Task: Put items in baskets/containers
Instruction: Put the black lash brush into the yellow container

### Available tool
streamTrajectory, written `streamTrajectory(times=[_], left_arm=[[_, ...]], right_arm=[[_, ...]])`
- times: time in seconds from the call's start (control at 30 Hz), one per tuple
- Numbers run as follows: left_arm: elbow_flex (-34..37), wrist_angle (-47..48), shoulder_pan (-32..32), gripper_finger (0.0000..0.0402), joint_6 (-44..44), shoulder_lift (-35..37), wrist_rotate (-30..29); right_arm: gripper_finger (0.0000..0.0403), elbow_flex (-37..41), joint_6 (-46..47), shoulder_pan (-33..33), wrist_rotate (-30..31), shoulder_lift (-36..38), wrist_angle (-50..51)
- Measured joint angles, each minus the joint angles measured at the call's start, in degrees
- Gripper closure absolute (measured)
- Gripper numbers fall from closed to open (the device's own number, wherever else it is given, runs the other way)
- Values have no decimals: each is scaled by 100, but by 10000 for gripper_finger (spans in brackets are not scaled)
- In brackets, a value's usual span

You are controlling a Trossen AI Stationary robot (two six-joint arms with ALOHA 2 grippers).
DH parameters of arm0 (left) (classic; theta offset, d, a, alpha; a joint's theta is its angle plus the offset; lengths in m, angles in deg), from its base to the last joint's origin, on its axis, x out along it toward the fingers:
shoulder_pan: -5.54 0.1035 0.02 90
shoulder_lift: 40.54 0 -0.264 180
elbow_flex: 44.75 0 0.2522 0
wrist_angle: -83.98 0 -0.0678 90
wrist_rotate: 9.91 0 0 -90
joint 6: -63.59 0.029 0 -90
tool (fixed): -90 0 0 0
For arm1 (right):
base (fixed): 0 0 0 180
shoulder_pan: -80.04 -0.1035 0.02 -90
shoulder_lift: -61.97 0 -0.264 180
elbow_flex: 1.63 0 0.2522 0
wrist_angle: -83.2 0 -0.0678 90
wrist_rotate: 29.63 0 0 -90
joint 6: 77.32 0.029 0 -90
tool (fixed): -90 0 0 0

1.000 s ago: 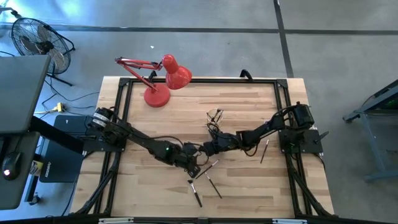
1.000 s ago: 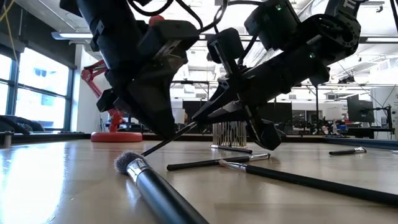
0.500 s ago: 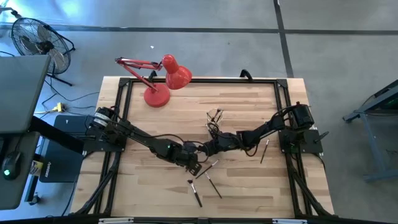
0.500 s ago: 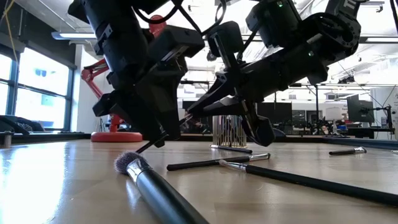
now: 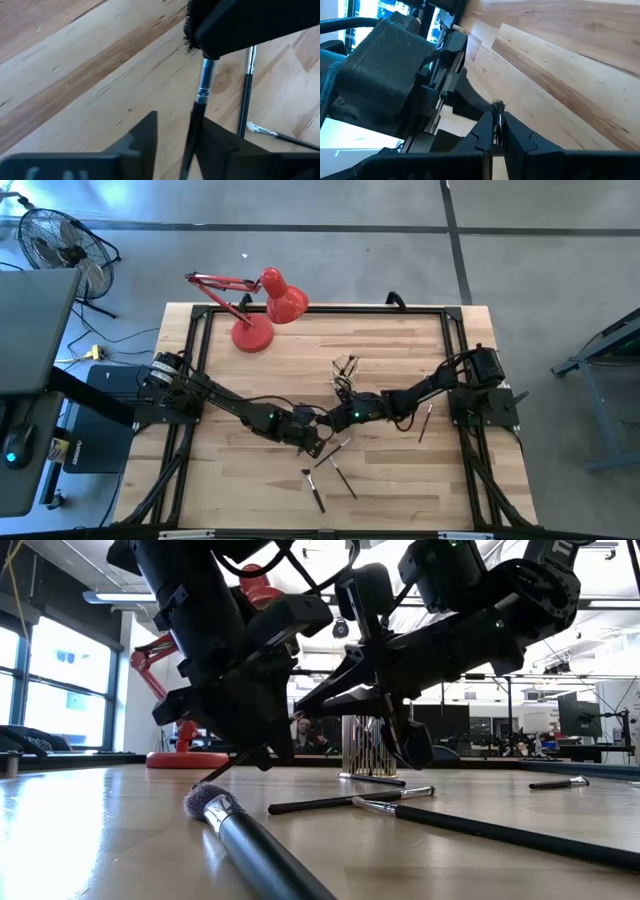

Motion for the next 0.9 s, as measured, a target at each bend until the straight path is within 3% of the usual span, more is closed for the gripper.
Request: streamTrajectory(times=[0.17, 0.37, 0.6, 0.73, 0.9], left_arm=[[-13, -66, 0, 387, 54, 4, 151], [4, 10, 9, 386, 768, 9, 724], [4, 66, 9, 387, 817, 9, 729], [4, 170, 4, 393, 725, 9, 735], [2, 288, 0, 393, 447, 9, 708]], right_arm=[[389, -3, -21, 7, 12, 0, -8], [347, -11, -149, 75, -389, 0, 0], [296, -11, -213, 334, -1411, 0, -17], [288, -11, -367, 450, -2050, 4, 34], [287, 4, -843, 390, -2310, 326, 783]])
